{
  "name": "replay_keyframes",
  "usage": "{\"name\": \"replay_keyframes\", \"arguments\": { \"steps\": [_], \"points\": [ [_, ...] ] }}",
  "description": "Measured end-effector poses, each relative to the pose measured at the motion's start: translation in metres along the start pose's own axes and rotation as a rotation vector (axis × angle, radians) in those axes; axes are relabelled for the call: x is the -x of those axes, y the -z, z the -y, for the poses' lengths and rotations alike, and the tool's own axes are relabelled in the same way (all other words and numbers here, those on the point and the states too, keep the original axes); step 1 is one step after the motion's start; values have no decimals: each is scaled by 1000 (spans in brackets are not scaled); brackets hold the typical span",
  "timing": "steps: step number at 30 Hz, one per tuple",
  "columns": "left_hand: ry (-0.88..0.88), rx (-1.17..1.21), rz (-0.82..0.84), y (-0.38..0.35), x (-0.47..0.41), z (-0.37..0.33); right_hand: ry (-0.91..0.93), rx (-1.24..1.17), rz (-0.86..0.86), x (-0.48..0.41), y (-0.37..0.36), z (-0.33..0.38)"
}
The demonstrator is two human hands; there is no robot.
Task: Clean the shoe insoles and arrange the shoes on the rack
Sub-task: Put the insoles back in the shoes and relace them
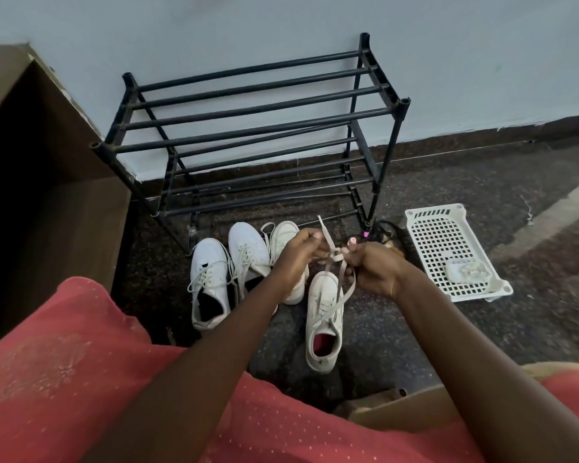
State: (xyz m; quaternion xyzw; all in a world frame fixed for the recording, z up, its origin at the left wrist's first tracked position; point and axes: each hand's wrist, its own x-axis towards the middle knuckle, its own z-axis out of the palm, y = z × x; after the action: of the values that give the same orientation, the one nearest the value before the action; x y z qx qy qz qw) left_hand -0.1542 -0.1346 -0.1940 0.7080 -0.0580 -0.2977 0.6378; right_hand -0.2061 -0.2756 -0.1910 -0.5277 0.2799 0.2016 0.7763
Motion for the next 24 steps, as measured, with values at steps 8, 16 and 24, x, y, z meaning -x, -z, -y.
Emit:
{"name": "replay_keyframes", "arguments": {
  "steps": [8, 16, 24],
  "points": [
    [-460, -407, -98, 0, 7, 14, -22, -169, -53, 2, 2, 4],
    [-339, -336, -103, 4, 0, 11, 220, 152, -334, -7, 18, -2],
    [335, 1020, -389, 63, -22, 51, 277, 1595, -545, -12, 56, -35]
  ]
}}
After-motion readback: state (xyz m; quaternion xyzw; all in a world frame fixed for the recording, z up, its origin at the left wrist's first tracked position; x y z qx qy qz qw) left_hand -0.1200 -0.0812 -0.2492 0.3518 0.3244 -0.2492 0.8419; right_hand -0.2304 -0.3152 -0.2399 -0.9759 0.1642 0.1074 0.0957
